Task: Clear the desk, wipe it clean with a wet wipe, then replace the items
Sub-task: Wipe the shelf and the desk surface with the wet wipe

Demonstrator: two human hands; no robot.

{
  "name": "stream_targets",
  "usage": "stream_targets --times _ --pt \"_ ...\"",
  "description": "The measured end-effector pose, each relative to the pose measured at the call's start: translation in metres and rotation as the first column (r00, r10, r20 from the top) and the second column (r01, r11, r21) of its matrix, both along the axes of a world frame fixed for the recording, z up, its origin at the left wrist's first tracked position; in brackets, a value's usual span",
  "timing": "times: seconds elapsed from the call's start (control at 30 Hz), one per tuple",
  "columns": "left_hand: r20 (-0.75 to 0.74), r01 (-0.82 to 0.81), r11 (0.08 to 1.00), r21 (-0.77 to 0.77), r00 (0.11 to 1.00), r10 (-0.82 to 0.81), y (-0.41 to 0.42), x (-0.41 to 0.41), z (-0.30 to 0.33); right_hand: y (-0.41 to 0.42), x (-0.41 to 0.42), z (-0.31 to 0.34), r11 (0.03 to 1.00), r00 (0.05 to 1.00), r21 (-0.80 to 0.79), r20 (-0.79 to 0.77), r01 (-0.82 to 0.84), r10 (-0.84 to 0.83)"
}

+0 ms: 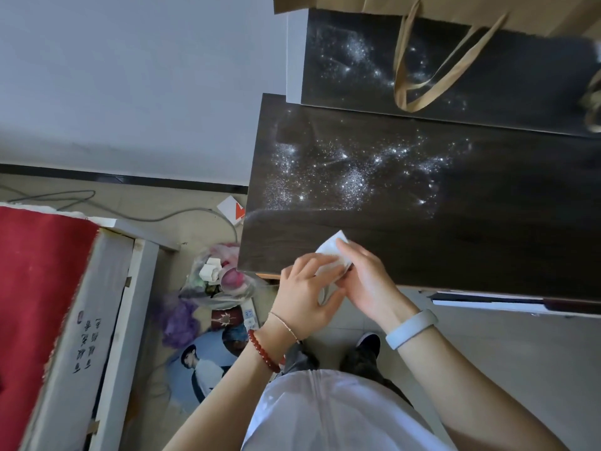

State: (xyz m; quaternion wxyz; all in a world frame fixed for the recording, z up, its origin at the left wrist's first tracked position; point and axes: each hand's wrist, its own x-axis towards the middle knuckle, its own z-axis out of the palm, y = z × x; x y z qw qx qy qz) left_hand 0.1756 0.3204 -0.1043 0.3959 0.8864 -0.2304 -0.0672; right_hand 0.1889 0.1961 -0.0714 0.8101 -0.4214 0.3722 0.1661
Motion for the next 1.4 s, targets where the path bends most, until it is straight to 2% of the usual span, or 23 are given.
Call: stream_targets --times 0.03,0.07,0.1,0.13,0.17,0.2,0.23,0.27,0.33,0.4,0.43,0.5,0.57,0.63,0.73,0.83,0.93,1.0,1.1,1.17,1.27,1.33,1.4 --pt "-0.033 0.02 1.0 -0.018 0.999 -0.02 0.0 0.0 0.001 -0.004 0.0 0.0 0.996 1.0 -0.086 0.005 0.022 -0.022" --pt "-0.048 0.019 0.999 -0.033 0.999 -0.02 0.001 0.001 0.001 -0.011 -0.001 -0.002 0.968 0.999 -0.248 -0.006 0.036 -0.038" --pt "-0.032 -0.009 0.999 -0.033 0.999 0.008 0.003 0.003 0.001 -0.019 -0.003 -0.003 0.879 0.999 -0.476 -0.028 0.018 -0.035" --pt "-0.009 -0.062 0.998 -0.016 0.998 0.062 0.006 0.006 0.0 -0.029 -0.004 -0.004 0.69 0.999 -0.723 -0.046 -0.035 0.003" --pt "0.009 -0.143 0.99 0.007 0.99 0.142 0.011 0.009 -0.001 -0.041 -0.006 -0.007 0.441 0.997 -0.895 -0.049 -0.07 0.059" --pt "0.009 -0.236 0.972 0.026 0.972 0.235 0.017 0.013 -0.003 -0.053 -0.008 -0.009 0.19 0.992 -0.98 -0.042 -0.065 0.121" --pt "0.006 -0.325 0.945 0.042 0.946 0.325 0.024 0.016 -0.004 -0.064 -0.01 -0.015 0.007 0.984 -0.999 -0.04 -0.042 0.174" --pt "0.002 -0.409 0.91 0.061 0.912 0.41 0.032 0.018 -0.006 -0.074 -0.012 -0.022 -0.103 0.979 -0.994 -0.054 -0.034 0.199" --pt "-0.045 -0.537 0.832 0.14 0.836 0.547 0.049 0.02 -0.01 -0.081 -0.014 -0.038 -0.195 0.973 -0.979 -0.104 -0.063 0.206" --pt "-0.21 -0.582 0.788 0.203 0.76 0.615 0.062 0.02 -0.014 -0.07 -0.017 -0.051 -0.275 0.95 -0.959 -0.151 -0.072 0.275" --pt "-0.334 -0.593 0.789 0.162 0.719 0.609 0.067 0.02 -0.016 -0.059 -0.02 -0.056 -0.314 0.93 -0.948 -0.153 -0.043 0.334" --pt "-0.597 -0.646 0.764 -0.016 0.619 0.51 0.074 0.021 -0.02 -0.031 -0.027 -0.065 -0.325 0.862 -0.945 -0.129 0.043 0.49" --pt "-0.737 -0.707 0.692 -0.147 0.545 0.4 0.083 0.021 -0.022 0.007 -0.032 -0.071 -0.286 0.729 -0.956 -0.149 0.067 0.668" --pt "-0.783 -0.725 0.66 -0.199 0.522 0.337 0.094 0.022 -0.025 0.047 -0.032 -0.074 -0.247 0.556 -0.968 -0.178 0.051 0.812" --pt "-0.843 -0.673 0.711 -0.202 0.489 0.224 0.108 0.025 -0.026 0.088 -0.01 -0.07 -0.238 0.345 -0.967 -0.193 0.094 0.918" --pt "-0.881 -0.714 0.664 -0.222 0.439 0.176 0.115 0.029 -0.026 0.105 0.022 -0.063 -0.306 0.248 -0.947 -0.275 0.095 0.929" --pt "-0.908 -0.803 0.561 -0.2 0.367 0.202 0.116 0.029 -0.024 0.109 0.023 -0.058 -0.312 0.275 -0.948 -0.284 0.063 0.918" --pt "-0.906 -0.818 0.534 -0.213 0.37 0.204 0.118 0.025 -0.026 0.1 0.002 -0.063 -0.289 0.256 -0.953 -0.258 0.094 0.932" --pt "-0.91 -0.801 0.565 -0.197 0.364 0.198 0.123 0.023 -0.031 0.066 -0.023 -0.073 -0.292 0.194 -0.946 -0.263 0.144 0.945" --pt "-0.903 -0.779 0.601 -0.181 0.373 0.212 0.121 0.021 -0.031 0.033 -0.032 -0.073 -0.335 0.213 -0.934 -0.305 0.123 0.928" --pt "-0.874 -0.725 0.664 -0.181 0.428 0.23 0.112 0.021 -0.027 -0.014 -0.05 -0.067 -0.39 0.333 -0.92 -0.357 0.034 0.873" --pt "-0.844 -0.703 0.687 -0.184 0.471 0.256 0.106 0.02 -0.025 -0.042 -0.065 -0.066 -0.381 0.481 -0.922 -0.364 -0.065 0.798" --pt "-0.796 -0.67 0.72 -0.181 0.53 0.293 0.102 0.018 -0.025 -0.056 -0.075 -0.067 -0.322 0.66 -0.932 -0.348 -0.166 0.666"
